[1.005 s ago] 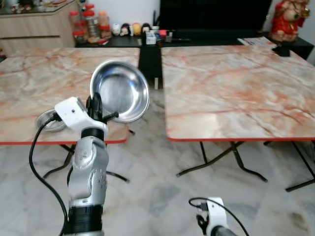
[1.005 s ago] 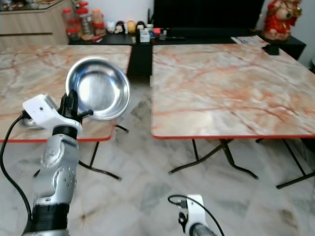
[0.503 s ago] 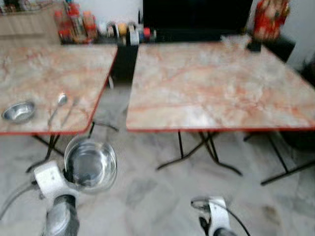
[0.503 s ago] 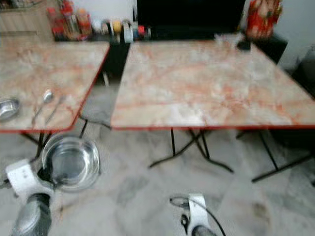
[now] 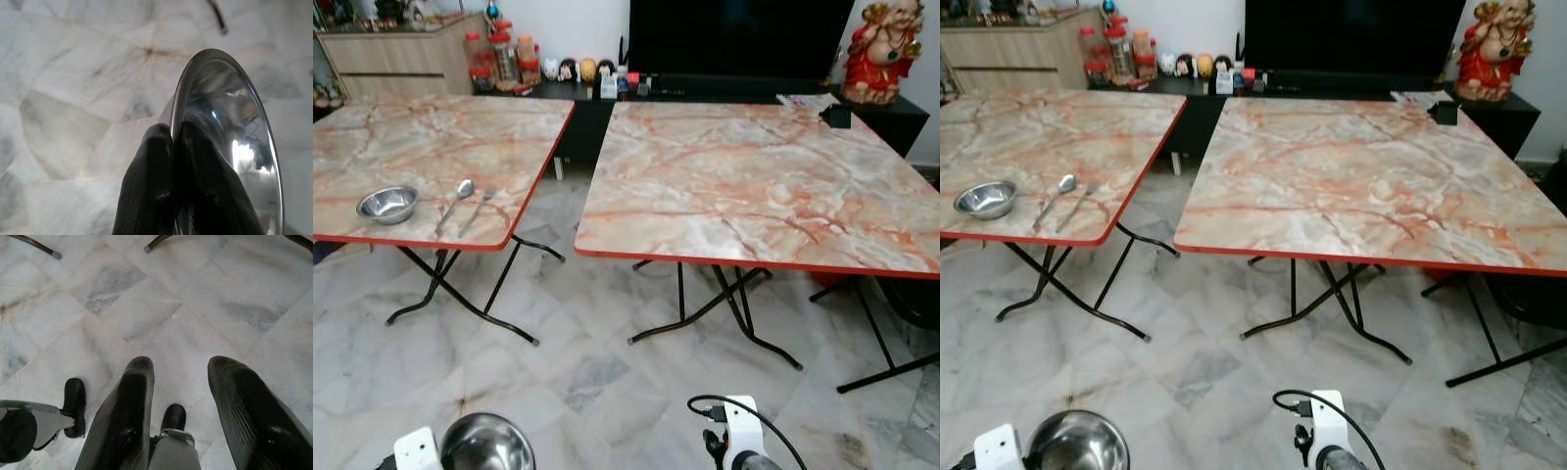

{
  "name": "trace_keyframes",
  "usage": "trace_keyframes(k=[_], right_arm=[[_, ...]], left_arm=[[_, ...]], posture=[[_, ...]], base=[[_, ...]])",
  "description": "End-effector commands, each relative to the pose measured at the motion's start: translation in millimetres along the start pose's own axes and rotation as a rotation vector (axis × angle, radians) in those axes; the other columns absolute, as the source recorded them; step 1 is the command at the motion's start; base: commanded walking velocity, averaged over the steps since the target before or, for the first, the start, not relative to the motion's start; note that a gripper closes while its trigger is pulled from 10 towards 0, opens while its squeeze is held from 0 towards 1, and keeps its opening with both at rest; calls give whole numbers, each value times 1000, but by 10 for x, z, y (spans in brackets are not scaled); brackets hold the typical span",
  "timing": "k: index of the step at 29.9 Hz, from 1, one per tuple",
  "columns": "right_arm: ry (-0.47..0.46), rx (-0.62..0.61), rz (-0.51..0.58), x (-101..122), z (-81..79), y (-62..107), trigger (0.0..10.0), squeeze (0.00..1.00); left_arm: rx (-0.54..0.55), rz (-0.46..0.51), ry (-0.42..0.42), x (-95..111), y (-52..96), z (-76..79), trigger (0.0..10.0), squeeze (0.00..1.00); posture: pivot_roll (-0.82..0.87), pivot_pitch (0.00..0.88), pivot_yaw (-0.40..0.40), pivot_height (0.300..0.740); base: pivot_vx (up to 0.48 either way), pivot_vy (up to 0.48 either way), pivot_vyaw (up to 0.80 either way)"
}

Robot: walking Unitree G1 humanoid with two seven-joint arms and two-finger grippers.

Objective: Setting the table

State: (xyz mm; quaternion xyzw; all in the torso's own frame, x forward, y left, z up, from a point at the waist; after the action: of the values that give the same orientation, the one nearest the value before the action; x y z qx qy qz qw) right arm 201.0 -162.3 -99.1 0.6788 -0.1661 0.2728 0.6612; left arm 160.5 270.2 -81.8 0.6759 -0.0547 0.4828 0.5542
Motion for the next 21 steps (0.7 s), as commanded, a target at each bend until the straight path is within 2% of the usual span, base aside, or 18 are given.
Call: trace_keyframes(k=[1, 4, 5, 7, 9, 10, 13, 21], right_arm=[[-16, -17, 16, 54, 41, -5, 10000, 0], [-24, -29, 16, 43, 72, 1, 10000, 0], [-29, -37, 15, 31, 97, 6, 10000, 0], [-36, -44, 15, 22, 118, 11, 10000, 0], [-42, -50, 14, 15, 135, 14, 10000, 0], [-42, -50, 14, 15, 135, 14, 10000, 0], [-40, -51, 14, 13, 138, 15, 10000, 0], [-42, -40, 28, 63, 124, 6, 10000, 0]], left_arm=[[-35, -78, -30, -200, 19, 112, 10000, 0], [-51, -50, -5, -157, -4, 176, 10000, 0], [-76, 1, 138, -54, -32, 236, 10000, 0], [-95, 47, 309, 60, -67, 281, 10000, 0], [-91, 79, 391, 140, -93, 297, 10000, 0], [-91, 79, 391, 140, -93, 297, 10000, 0], [-79, 100, 458, 187, -110, 298, 10000, 0], [-54, 83, 462, 122, -110, 288, 10000, 0]], posture=[[32, 0, -12, 732], [16, 0, -9, 732], [9, 0, -8, 732], [7, 0, -8, 732], [6, 0, -8, 732], [6, 0, -8, 732], [3, 0, -9, 732], [5, 0, -17, 732]], base=[[0, 0, 0], [0, 0, 0], [0, 0, 0], [0, 0, 0], [0, 0, 0], [0, 0, 0], [0, -244, 0], [0, -357, 0]])
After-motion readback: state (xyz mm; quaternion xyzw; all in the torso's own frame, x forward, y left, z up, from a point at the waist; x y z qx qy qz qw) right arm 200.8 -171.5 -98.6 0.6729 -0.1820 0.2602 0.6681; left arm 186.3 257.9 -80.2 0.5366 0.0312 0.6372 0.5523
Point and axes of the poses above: a point about 5 cm out from each wrist's last joint towards the gripper, its own y axis pointing back from the gripper into the wrist, its own x axis along the axis of the wrist's last joint, z = x × y, the point moved 2 cm from there along -y, pointing out of the wrist towards the gripper, and after that the axes turned 9 degrees about y, right-handed, at the moved point
